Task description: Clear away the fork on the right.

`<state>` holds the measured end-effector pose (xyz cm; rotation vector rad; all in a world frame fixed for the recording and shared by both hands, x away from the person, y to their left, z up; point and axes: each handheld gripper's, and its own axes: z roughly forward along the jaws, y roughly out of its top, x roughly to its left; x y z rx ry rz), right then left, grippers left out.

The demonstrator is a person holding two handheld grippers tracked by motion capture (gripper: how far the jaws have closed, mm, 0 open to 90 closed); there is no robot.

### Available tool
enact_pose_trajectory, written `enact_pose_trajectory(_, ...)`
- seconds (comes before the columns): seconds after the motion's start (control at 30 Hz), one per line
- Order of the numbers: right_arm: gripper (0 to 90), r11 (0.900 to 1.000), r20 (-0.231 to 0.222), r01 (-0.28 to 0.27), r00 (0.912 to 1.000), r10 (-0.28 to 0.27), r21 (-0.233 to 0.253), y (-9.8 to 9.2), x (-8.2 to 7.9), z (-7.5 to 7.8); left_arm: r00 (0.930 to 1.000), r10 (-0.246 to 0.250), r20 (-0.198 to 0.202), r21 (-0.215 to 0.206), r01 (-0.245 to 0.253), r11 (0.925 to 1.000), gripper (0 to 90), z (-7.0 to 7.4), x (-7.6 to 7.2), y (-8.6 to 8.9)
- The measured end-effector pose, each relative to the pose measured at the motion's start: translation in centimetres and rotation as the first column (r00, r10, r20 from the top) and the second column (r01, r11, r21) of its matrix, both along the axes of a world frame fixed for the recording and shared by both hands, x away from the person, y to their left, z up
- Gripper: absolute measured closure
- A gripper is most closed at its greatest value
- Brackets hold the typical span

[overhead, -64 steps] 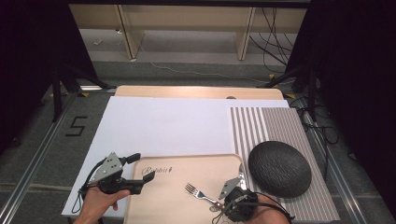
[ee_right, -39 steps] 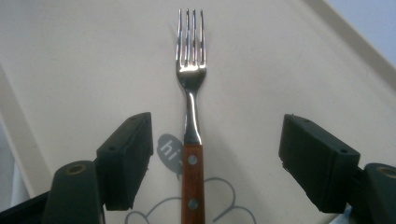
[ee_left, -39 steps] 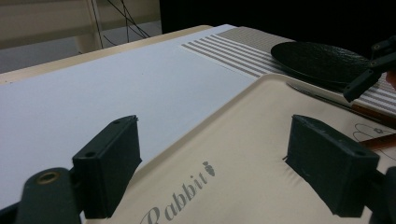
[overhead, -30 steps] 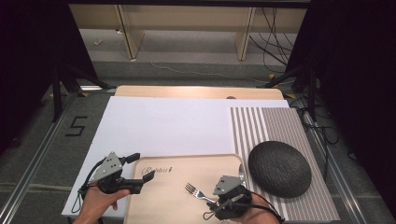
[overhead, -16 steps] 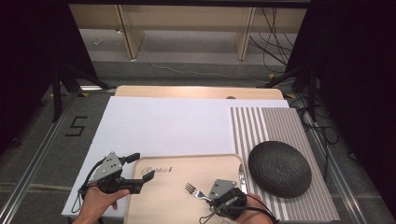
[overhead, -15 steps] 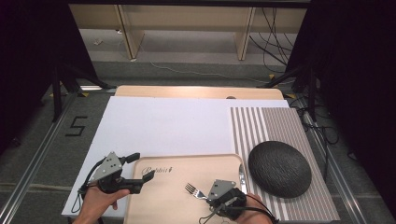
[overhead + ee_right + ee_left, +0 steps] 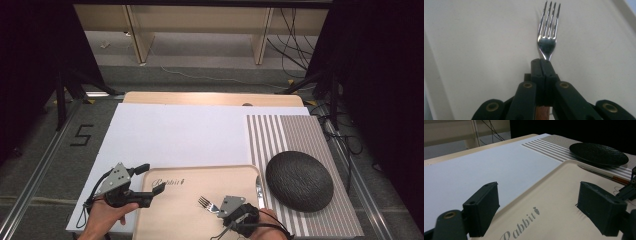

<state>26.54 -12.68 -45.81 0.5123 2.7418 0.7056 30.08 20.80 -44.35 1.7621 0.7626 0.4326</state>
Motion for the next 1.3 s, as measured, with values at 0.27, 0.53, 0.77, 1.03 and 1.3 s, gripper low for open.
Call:
enact_pose_trajectory(0.27, 90.0, 1.000, -0.015, -0.002, 0.9999, 0.002, -0.002, 0.3, -0.1, -0.4, 1.0000, 0.000, 0.000, 0.001, 0.000, 1.0000, 16.9, 0.0, 0.0, 0.0)
enact_pose_trajectory(0.53, 90.0, 1.000, -0.010, 0.003, 0.9999, -0.003, -0.028, 0.4, -0.1, -0.8, 1.0000, -0.006, 0.006, 0.000, 0.006, 1.0000, 16.9, 0.0, 0.0, 0.0)
enact_pose_trajectory(0.77, 90.0, 0.998, 0.004, 0.034, 0.9994, -0.034, -0.052, 0.1, 0.2, -0.7, 1.0000, -0.001, 0.004, 0.001, 0.001, 1.0000, 16.9, 0.1, -0.1, 0.0)
enact_pose_trajectory(1.03, 90.0, 0.993, 0.012, 0.084, 0.9964, -0.083, -0.078, -0.4, 0.6, -0.9, 0.9999, -0.006, 0.009, 0.005, 0.006, 1.0000, 16.9, 0.1, 0.0, 0.1)
enact_pose_trajectory(1.3, 90.0, 0.987, 0.007, 0.127, 0.9919, -0.127, -0.096, -1.3, 1.2, -0.7, 1.0000, 0.001, 0.003, -0.001, -0.001, 1.0000, 16.9, 0.1, -0.1, 0.1)
